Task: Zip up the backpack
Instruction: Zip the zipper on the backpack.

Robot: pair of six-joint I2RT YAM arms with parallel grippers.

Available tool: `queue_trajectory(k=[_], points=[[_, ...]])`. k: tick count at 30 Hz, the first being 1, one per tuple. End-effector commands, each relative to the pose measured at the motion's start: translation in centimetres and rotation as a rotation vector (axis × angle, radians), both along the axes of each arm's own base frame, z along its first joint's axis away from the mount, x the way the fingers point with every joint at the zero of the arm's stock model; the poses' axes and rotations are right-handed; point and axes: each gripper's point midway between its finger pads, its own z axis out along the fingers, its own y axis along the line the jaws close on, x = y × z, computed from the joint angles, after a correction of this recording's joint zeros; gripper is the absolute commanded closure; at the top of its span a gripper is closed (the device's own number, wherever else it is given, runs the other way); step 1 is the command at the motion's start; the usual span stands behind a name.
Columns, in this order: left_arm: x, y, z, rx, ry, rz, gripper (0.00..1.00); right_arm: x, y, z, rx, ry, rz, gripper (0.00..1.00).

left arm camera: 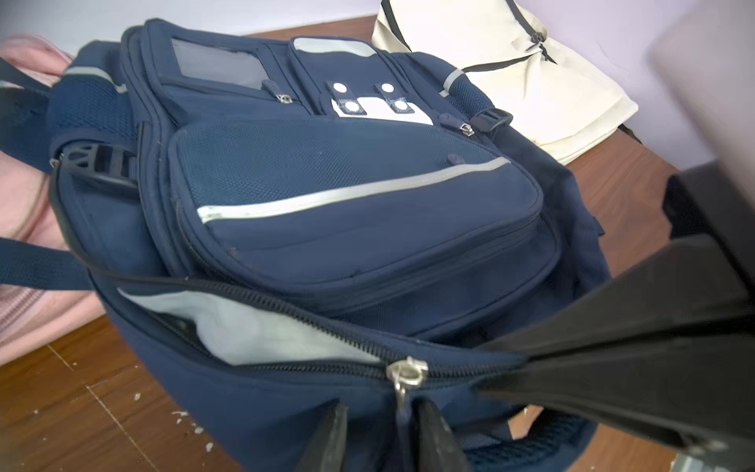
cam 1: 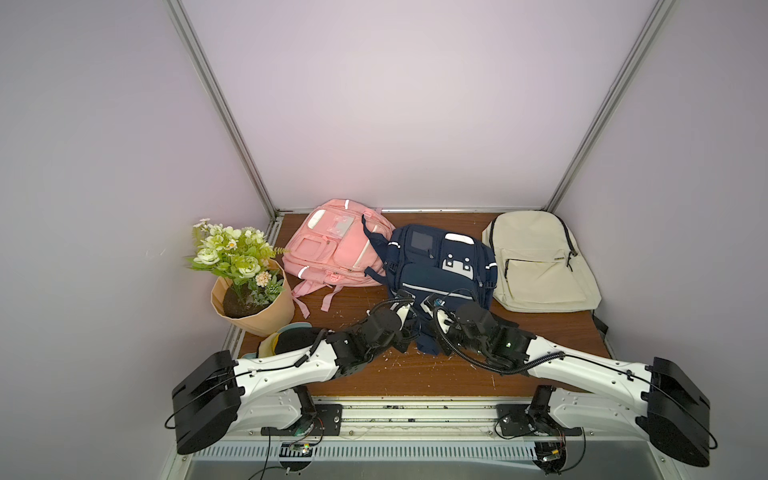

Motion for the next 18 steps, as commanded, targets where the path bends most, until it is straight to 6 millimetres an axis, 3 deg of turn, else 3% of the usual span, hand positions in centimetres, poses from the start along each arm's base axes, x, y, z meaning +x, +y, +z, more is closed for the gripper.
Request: queue_trajectory(k=[1, 5, 9, 14, 18], points=[[-1.3, 3.4, -5.3, 0.181, 0.096, 0.019, 0.71, 1.6, -0.1, 3.9, 0.091, -0.081, -0.073, 1.0], [-1.3, 3.3, -5.5, 0.173, 0.093, 0.011, 0.83, 1.7, 0.1, 4.2, 0.101, -0.086, -0.072, 1.0], [-1.5, 2.9, -5.5, 0.165, 0.095, -0.01, 0.88, 2.0, -0.3, 4.1, 0.087, -0.092, -0.096, 1.0], [-1.4, 4.0, -5.7, 0.183, 0.095, 0.033, 0.9, 2.8, -1.1, 3.9, 0.062, -0.1, -0.16, 1.0], [-1.7, 4.6, -5.8, 0.192, 0.102, 0.045, 0.85, 3.3, -1.2, 3.7, 0.062, -0.091, -0.176, 1.0]])
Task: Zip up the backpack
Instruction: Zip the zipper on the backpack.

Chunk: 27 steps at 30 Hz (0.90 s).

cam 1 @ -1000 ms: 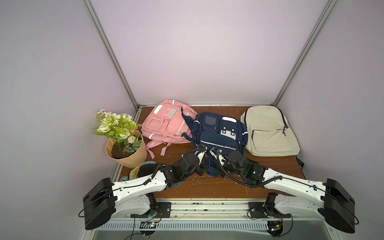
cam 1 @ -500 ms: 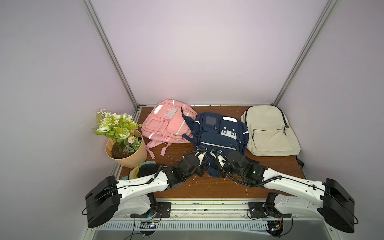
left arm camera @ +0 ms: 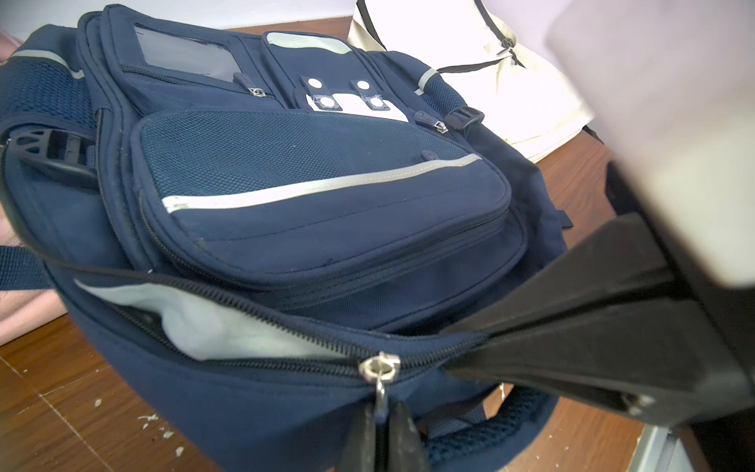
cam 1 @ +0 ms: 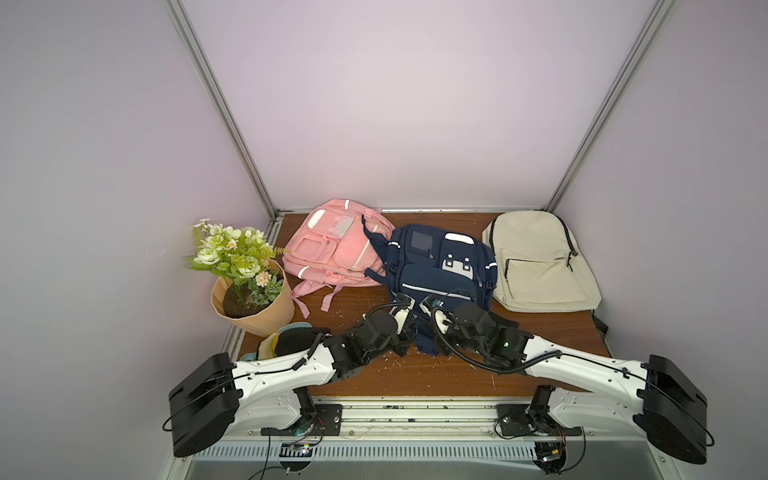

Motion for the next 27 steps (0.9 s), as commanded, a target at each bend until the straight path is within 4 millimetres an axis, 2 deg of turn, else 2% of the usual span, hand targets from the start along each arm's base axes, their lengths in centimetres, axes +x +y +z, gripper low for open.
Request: queue_trajectory(k=[1, 6, 10, 14, 18, 23, 25, 27], points=[[-0.8, 4.7, -5.5, 0.229, 0.09, 0.08, 0.84, 2.9, -1.0, 4.5, 0.088, -0.095, -0.151, 1.0], [-1.5, 4.2, -5.9, 0.212, 0.106, 0.039, 0.78, 2.8, -0.5, 5.0, 0.103, -0.097, -0.126, 1.0], [-1.4, 3.8, -5.5, 0.193, 0.096, 0.032, 0.76, 2.7, -0.3, 5.4, 0.115, -0.102, -0.112, 1.0], [-1.1, 3.3, -5.3, 0.18, 0.085, 0.028, 0.77, 2.5, -0.3, 5.4, 0.121, -0.099, -0.103, 1.0], [-0.8, 3.1, -5.9, 0.21, 0.098, 0.032, 0.86, 2.4, -0.4, 5.5, 0.128, -0.099, -0.106, 1.0], [0.1, 4.4, -6.2, 0.268, 0.092, 0.113, 1.0, 2.6, -0.9, 5.0, 0.106, -0.101, -0.13, 1.0], [0.5, 5.3, -5.3, 0.265, 0.071, 0.165, 1.0, 2.7, -1.3, 4.4, 0.085, -0.101, -0.146, 1.0], [1.1, 7.1, -4.3, 0.284, 0.042, 0.265, 1.0, 2.7, -1.6, 4.0, 0.07, -0.103, -0.155, 1.0]])
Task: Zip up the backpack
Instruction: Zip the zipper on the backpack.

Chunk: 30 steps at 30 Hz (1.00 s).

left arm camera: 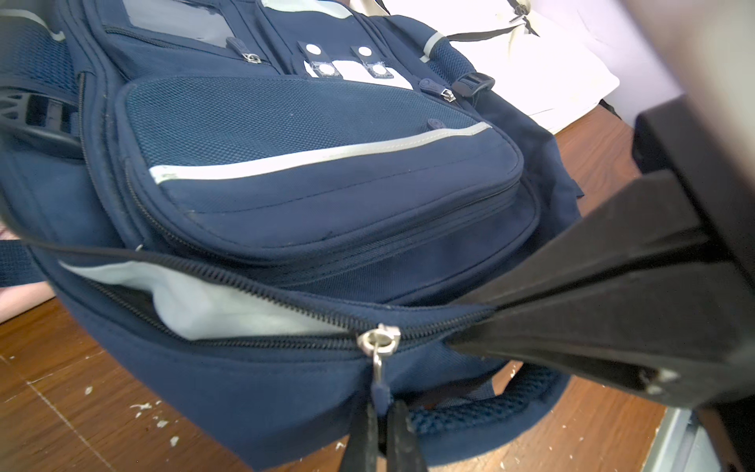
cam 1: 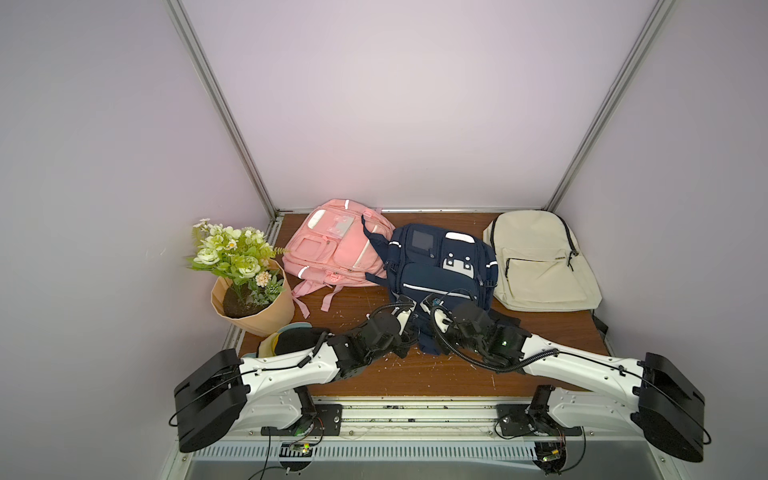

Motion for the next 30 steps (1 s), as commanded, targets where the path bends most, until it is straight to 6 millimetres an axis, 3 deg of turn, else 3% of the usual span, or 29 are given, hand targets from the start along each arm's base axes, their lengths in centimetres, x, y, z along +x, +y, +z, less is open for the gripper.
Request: queue_trajectory(k=[1, 5, 9, 13, 17, 20, 24, 30], points=[[1.3, 8.0, -3.0, 0.275, 0.007, 0.29, 1.0, 2.2, -1.6, 3.9, 0.068, -0.101, -0.137, 1.0], [1.7, 10.2, -1.5, 0.312, -0.026, 0.391, 1.0, 2.1, -2.3, 3.4, 0.045, -0.1, -0.151, 1.0], [2.0, 11.8, -1.5, 0.337, -0.031, 0.477, 1.0, 2.1, -3.1, 3.1, 0.019, -0.102, -0.176, 1.0], [2.4, 11.9, -1.2, 0.288, -0.004, 0.491, 1.0, 1.8, -3.5, 2.4, -0.007, -0.093, -0.176, 1.0], [3.1, 11.2, -0.2, 0.221, 0.006, 0.463, 1.0, 0.4, -1.2, 1.3, -0.026, -0.07, -0.063, 1.0], [3.6, 8.8, 1.4, 0.208, -0.002, 0.365, 1.0, 0.0, -0.1, 0.1, -0.058, -0.055, -0.044, 1.0], [4.0, 7.1, 2.5, 0.204, 0.012, 0.317, 1.0, 0.6, -0.1, -0.7, -0.085, -0.062, -0.076, 1.0], [3.5, 6.0, 2.6, 0.145, 0.052, 0.281, 1.0, 1.2, -0.1, -0.4, -0.083, -0.084, -0.099, 1.0]])
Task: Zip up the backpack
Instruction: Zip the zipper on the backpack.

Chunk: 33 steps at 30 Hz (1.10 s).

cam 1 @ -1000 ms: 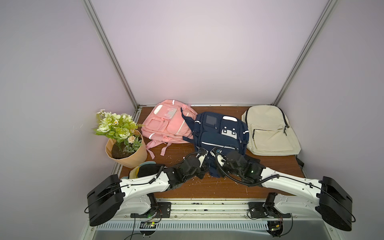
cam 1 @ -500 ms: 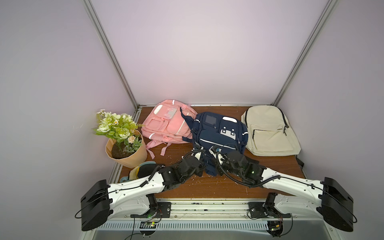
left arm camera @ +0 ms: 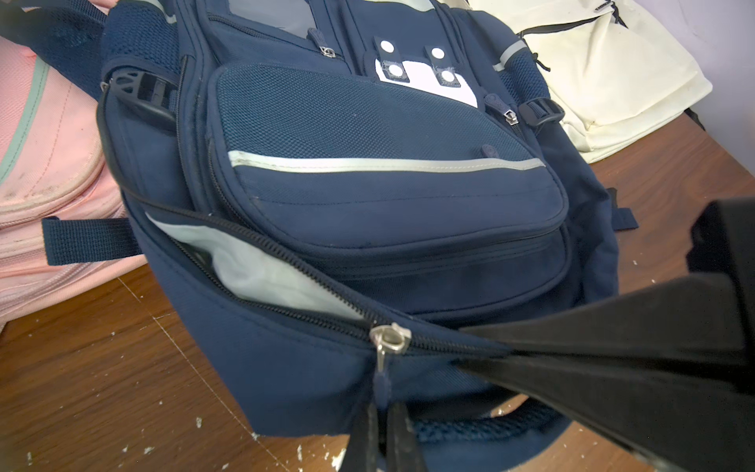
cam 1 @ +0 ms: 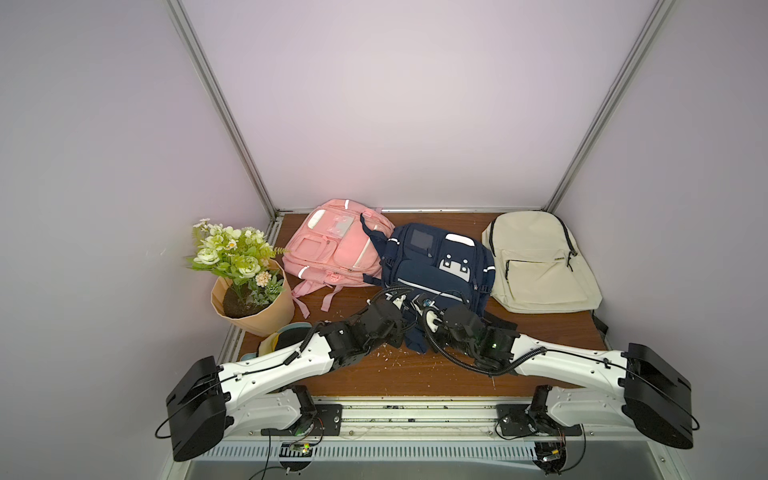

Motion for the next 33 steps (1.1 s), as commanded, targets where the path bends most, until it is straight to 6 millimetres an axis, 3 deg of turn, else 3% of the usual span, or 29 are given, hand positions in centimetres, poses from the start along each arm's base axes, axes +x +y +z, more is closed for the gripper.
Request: queue_trajectory(k=[1, 9, 13, 21, 25, 29, 33], points=[[2.2, 3.3, 0.5, 0.048, -0.035, 0.16, 1.0, 0.8, -2.3, -1.1, -0.09, -0.003, -0.091, 1.0], [2.7, -0.5, -0.4, -0.097, 0.042, 0.128, 1.0, -2.9, 1.5, 0.1, 0.007, -0.018, 0.125, 1.0], [3.1, -1.2, 0.0, -0.126, 0.045, 0.128, 1.0, -2.3, 0.8, -1.0, -0.033, -0.017, 0.061, 1.0], [2.0, 1.8, 0.0, -0.166, 0.051, 0.182, 1.0, -1.0, -1.7, -1.8, -0.078, -0.052, -0.078, 1.0], [2.1, 5.1, -0.9, -0.029, 0.02, 0.267, 1.0, -0.3, -3.0, -2.1, -0.119, -0.09, -0.144, 1.0], [1.6, 8.7, -2.0, 0.102, 0.001, 0.357, 1.0, 1.7, -6.1, -1.9, -0.143, -0.091, -0.312, 1.0], [0.9, 9.5, -3.5, 0.121, 0.018, 0.354, 1.0, 3.0, -7.6, -1.8, -0.1, -0.052, -0.364, 1.0]])
